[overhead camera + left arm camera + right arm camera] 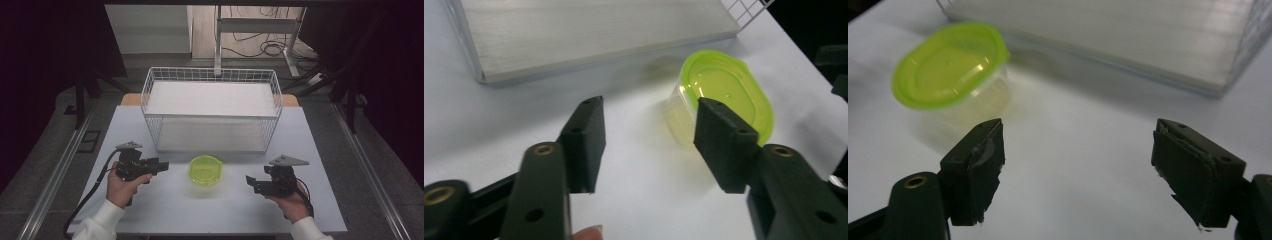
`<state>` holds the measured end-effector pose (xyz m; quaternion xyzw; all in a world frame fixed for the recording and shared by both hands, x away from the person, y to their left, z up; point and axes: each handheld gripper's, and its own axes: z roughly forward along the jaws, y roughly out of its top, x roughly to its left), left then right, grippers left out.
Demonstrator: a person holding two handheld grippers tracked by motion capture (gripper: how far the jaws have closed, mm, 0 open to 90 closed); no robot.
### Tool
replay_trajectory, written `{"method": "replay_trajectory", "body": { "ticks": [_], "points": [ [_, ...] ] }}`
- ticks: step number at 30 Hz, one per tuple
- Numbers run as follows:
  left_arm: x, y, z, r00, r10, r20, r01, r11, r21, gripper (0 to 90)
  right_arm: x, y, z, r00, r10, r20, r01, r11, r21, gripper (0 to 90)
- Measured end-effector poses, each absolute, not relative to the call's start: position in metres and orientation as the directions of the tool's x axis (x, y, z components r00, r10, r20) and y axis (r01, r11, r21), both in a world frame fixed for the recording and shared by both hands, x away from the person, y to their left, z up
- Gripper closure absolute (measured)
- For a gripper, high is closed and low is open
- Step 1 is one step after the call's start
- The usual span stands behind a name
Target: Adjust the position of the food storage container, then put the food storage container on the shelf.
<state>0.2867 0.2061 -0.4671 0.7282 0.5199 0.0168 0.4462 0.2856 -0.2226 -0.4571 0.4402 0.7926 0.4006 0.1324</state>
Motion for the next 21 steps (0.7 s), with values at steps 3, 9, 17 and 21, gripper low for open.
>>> {"method": "replay_trajectory", "body": {
  "ticks": [3,9,17,21],
  "points": [
    [0.287,0.206,-0.467,0.475,0.74,-0.477,0.749,-0.055,0.661,40.4,0.292,-0.212,-0.453,-0.582,0.794,0.178,0.597,0.268,0.756,21.1],
    [0.287,0.202,-0.47,0.478,0.72,-0.504,0.763,-0.056,0.644,39.8,0.295,-0.213,-0.462,-0.57,0.782,0.25,0.629,0.22,0.746,20.3],
    [0.29,0.197,-0.473,0.468,0.682,-0.562,0.785,-0.028,0.619,37.2,0.301,-0.217,-0.465,-0.562,0.775,0.291,0.652,0.197,0.733,17.5],
    [0.291,0.193,-0.475,0.458,0.658,-0.598,0.799,-0.011,0.601,37.5,0.303,-0.217,-0.468,-0.556,0.774,0.303,0.658,0.188,0.729,17.2]
  ]
}}
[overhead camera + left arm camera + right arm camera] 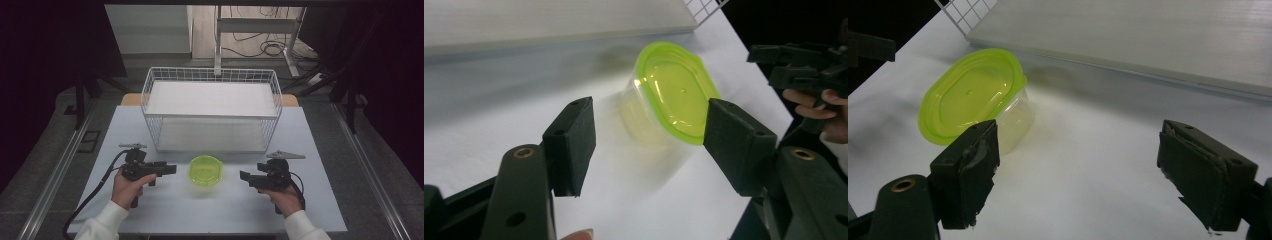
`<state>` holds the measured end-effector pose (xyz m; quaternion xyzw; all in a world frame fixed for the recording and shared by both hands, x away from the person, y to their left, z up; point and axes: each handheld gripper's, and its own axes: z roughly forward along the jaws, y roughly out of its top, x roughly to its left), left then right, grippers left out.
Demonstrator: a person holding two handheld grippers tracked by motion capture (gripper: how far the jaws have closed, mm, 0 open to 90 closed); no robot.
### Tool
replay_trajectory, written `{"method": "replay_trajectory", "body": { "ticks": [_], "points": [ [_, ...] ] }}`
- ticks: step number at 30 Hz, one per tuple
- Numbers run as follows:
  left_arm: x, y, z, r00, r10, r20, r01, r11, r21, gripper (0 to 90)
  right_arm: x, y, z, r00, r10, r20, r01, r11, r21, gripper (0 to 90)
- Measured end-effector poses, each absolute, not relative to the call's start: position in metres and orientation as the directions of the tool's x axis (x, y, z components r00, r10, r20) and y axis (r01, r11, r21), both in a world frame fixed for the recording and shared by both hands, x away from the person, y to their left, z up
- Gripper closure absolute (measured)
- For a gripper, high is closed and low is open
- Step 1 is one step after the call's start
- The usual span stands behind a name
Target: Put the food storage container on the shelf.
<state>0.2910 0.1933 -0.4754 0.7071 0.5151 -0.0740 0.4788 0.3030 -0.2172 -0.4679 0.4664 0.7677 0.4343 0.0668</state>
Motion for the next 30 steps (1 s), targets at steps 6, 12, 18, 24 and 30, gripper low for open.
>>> {"method": "replay_trajectory", "body": {
  "ticks": [6,12,18,24,30],
  "points": [
    [0.298,0.189,-0.481,0.44,0.6,-0.668,0.831,0.011,0.557,37.2,0.304,-0.214,-0.469,-0.567,0.741,0.36,0.674,0.167,0.72,21.4],
    [0.306,0.183,-0.483,0.437,0.579,-0.688,0.842,0.006,0.54,37.6,0.308,-0.209,-0.471,-0.551,0.719,0.423,0.704,0.129,0.698,27.1],
    [0.323,0.18,-0.489,0.408,0.538,-0.738,0.863,0.036,0.503,39.6,0.32,-0.207,-0.477,-0.499,0.705,0.504,0.755,0.07,0.651,35.0],
    [0.328,0.176,-0.498,0.383,0.507,-0.772,0.886,0.033,0.462,42.8,0.328,-0.196,-0.484,-0.476,0.684,0.553,0.794,0.063,0.605,39.5],
    [0.332,0.171,-0.509,0.368,0.494,-0.788,0.902,0.016,0.431,46.2,0.334,-0.185,-0.489,-0.46,0.653,0.601,0.82,0.054,0.57,44.3]
  ]
}}
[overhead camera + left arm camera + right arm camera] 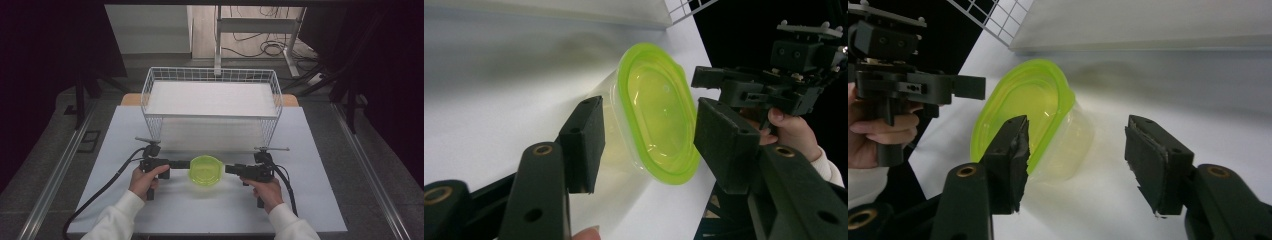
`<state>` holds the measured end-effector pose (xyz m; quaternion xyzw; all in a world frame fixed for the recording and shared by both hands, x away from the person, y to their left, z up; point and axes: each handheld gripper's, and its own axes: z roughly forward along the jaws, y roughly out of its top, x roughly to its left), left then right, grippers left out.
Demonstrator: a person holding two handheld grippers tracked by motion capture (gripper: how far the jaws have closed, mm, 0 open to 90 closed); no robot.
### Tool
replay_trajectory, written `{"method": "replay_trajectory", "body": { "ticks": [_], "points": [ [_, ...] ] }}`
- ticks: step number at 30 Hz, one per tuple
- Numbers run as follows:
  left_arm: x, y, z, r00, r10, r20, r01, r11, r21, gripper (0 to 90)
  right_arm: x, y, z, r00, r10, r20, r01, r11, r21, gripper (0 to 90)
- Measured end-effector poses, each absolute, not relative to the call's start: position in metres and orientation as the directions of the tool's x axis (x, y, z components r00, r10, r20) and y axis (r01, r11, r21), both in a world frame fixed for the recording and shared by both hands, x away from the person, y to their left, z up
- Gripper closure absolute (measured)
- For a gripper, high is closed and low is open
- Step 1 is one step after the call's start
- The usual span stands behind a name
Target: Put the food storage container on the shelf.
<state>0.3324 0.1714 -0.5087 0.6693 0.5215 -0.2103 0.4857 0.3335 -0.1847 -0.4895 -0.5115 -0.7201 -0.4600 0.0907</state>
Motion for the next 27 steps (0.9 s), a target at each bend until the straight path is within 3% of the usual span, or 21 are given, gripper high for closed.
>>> {"method": "replay_trajectory", "body": {
  "ticks": [19,27],
  "points": [
    [0.338,0.165,-0.525,0.335,0.459,-0.823,0.929,-0.014,0.37,56.0,0.341,-0.171,-0.507,-0.422,0.592,0.687,0.867,0.042,0.496,56.6],
    [0.341,0.162,-0.532,0.316,0.403,-0.859,0.941,-0.019,0.337,71.3,0.341,-0.165,-0.513,-0.405,0.551,0.73,0.887,0.043,0.46,68.0]
  ]
}}
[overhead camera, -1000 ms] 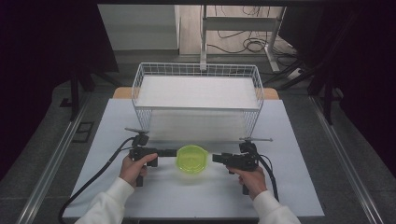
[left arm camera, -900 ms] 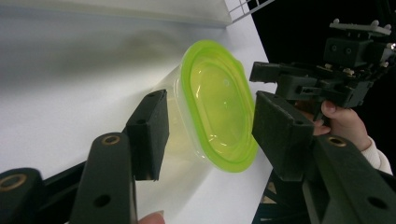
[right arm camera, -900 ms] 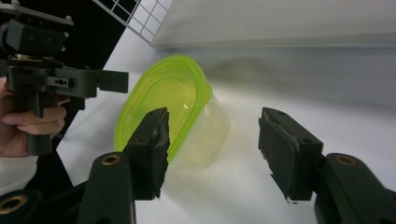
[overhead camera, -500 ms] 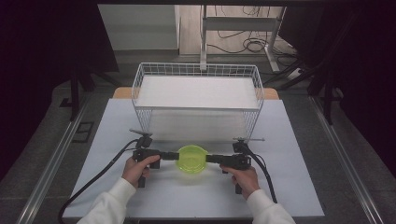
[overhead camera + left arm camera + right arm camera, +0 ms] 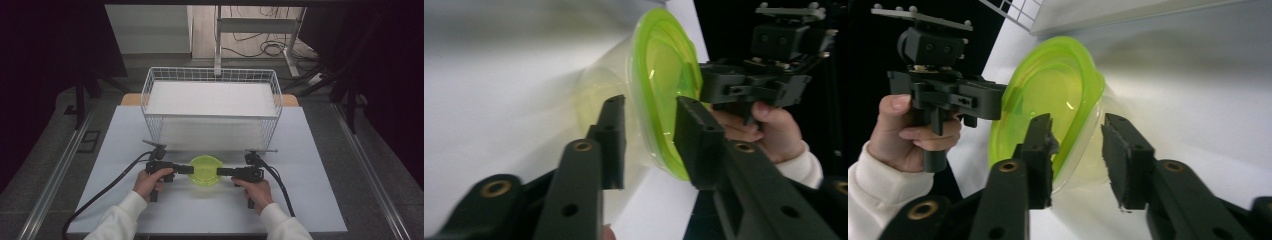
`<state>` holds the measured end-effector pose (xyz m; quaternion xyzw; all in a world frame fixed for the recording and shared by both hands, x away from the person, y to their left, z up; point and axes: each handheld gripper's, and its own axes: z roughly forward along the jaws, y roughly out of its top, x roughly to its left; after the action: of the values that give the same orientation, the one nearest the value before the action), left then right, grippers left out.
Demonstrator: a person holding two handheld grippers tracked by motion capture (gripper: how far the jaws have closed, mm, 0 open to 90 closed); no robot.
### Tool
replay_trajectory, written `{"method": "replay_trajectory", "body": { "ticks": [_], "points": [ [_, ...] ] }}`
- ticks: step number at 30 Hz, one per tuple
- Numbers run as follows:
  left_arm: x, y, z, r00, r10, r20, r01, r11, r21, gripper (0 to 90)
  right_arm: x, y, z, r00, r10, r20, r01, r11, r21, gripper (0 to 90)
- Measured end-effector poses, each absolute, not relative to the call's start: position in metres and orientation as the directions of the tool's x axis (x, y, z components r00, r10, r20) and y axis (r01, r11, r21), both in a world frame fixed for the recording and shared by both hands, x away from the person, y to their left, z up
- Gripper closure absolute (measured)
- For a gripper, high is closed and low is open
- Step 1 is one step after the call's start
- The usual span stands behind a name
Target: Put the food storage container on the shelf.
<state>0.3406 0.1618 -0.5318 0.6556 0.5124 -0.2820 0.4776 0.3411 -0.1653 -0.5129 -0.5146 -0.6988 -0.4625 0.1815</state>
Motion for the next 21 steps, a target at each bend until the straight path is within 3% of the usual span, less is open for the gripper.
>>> {"method": "replay_trajectory", "body": {
  "ticks": [4,21],
  "points": [
    [0.3398,0.1616,-0.5318,0.308,0.393,-0.866,0.944,-0.014,0.329,75.2,0.3416,-0.1671,-0.5142,-0.388,0.54,0.747,0.894,0.021,0.448,74.7],
    [0.3342,0.1616,-0.5235,0.34,0.389,-0.856,0.931,-0.011,0.365,81.2,0.3377,-0.1699,-0.5064,-0.431,0.556,0.711,0.867,0.037,0.496,80.2]
  ]
}}
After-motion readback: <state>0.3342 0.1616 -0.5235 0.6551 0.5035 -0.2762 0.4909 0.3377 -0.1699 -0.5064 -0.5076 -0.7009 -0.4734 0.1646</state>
